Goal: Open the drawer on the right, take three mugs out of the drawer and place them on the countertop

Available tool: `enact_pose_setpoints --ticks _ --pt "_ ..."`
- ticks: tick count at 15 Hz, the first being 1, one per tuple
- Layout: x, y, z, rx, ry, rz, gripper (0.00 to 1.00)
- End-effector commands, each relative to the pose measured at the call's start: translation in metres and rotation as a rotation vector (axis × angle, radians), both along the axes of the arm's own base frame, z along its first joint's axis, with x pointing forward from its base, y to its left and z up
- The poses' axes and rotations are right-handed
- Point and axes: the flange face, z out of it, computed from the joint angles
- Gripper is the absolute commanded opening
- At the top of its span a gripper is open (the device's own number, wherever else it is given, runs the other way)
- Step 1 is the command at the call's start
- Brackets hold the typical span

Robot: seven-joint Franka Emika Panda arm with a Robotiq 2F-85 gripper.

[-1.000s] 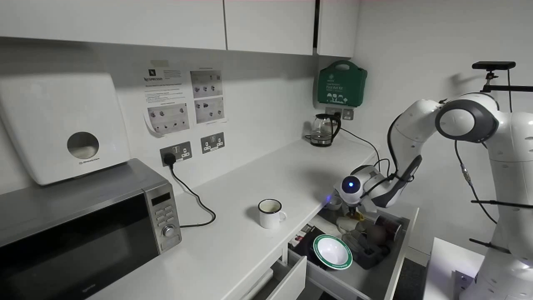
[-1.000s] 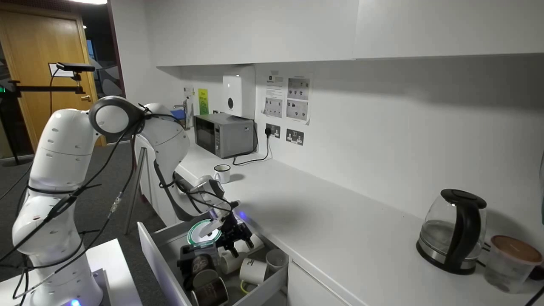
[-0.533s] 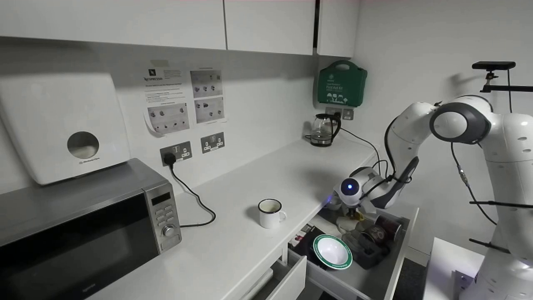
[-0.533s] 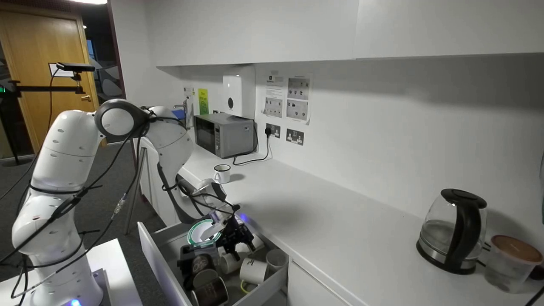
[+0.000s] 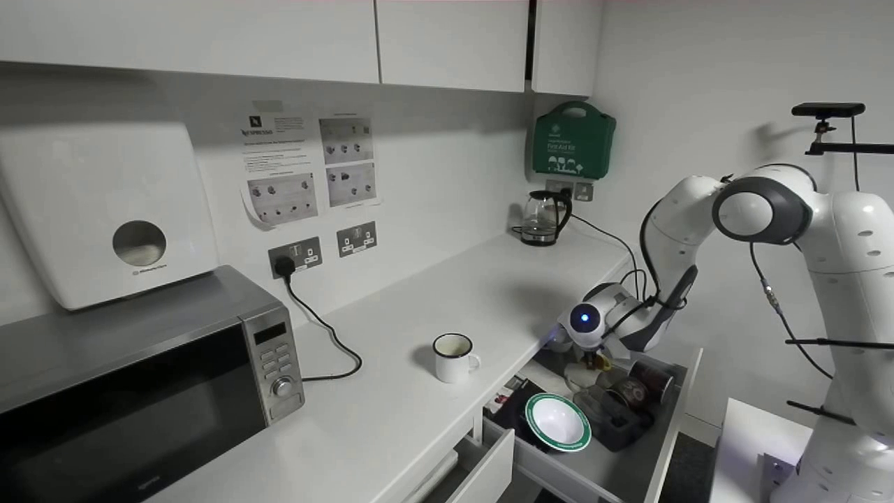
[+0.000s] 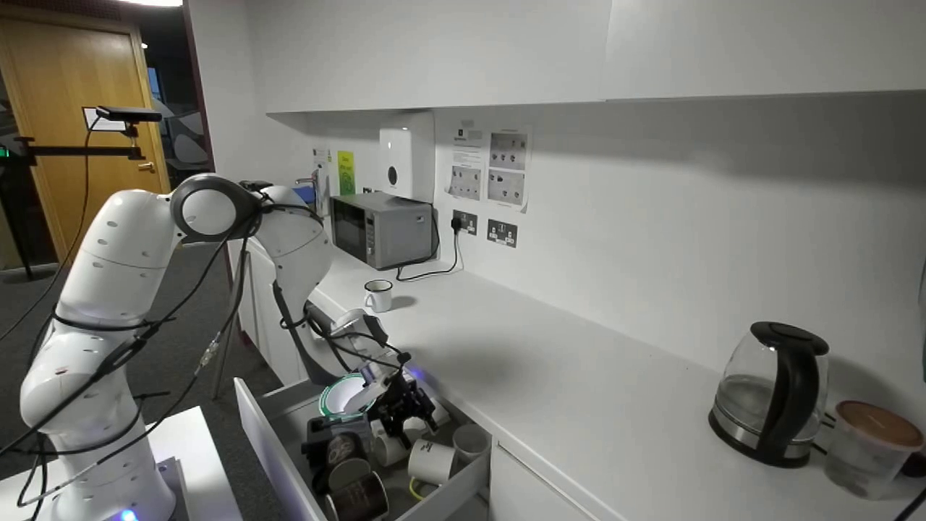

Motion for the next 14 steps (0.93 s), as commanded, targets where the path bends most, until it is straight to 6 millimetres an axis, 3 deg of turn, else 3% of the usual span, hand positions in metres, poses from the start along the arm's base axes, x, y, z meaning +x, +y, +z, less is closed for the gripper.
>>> enact_pose_setpoints --ticks 1,14 --pt "0.0039 -0.0094 0.0036 -0.052 -0.024 0.01 1.0" --pt "0.0111 -0.0147 0.0064 -0.087 -0.025 0.037 1.0"
